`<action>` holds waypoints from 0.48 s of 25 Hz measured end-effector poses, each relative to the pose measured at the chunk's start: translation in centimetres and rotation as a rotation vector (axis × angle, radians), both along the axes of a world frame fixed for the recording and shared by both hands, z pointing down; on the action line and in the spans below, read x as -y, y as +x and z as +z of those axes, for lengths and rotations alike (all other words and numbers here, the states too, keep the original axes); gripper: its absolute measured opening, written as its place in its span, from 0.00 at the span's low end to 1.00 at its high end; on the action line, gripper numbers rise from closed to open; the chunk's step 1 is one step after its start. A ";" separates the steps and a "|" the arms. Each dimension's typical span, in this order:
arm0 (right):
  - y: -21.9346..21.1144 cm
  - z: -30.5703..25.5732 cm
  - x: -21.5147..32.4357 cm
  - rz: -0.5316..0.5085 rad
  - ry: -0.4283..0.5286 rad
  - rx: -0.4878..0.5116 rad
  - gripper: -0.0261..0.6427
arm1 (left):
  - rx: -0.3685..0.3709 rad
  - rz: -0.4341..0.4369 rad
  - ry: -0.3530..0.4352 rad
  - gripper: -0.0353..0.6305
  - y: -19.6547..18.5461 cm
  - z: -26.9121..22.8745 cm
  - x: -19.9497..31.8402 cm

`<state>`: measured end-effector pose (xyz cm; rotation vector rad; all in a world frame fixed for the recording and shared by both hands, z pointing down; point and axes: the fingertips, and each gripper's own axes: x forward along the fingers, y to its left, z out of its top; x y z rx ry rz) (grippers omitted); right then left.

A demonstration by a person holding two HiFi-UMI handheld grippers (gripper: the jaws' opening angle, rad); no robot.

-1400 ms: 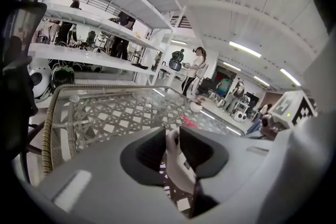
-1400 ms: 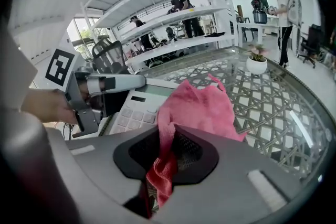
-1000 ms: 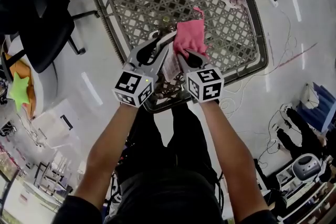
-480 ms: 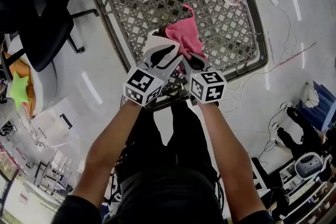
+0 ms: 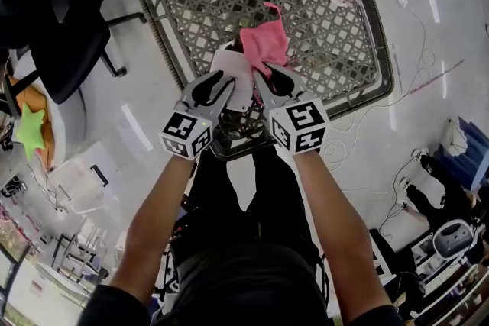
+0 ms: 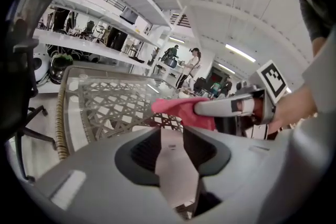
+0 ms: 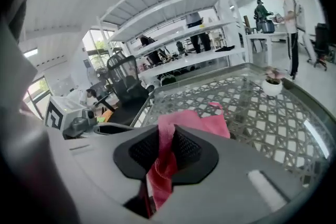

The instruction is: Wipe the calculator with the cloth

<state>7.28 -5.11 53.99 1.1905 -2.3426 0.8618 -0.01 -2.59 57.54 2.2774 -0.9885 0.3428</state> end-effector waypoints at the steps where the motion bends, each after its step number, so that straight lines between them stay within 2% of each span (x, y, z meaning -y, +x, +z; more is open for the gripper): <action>1: -1.5 0.4 0.3 -0.036 -0.005 -0.006 0.11 | 0.005 -0.022 0.009 0.33 -1.0 -0.1 0.0; 5: -7.5 1.8 0.2 -0.198 -0.024 -0.085 0.12 | 0.032 -0.152 0.032 0.33 -5.7 -0.7 0.3; 8: -11.2 2.2 -2.0 -0.321 -0.025 -0.142 0.12 | 0.030 -0.253 0.014 0.33 -9.3 -0.6 0.7; 12: -13.3 3.4 -6.5 -0.374 -0.091 -0.127 0.12 | 0.025 -0.311 -0.003 0.33 -12.4 -0.2 1.4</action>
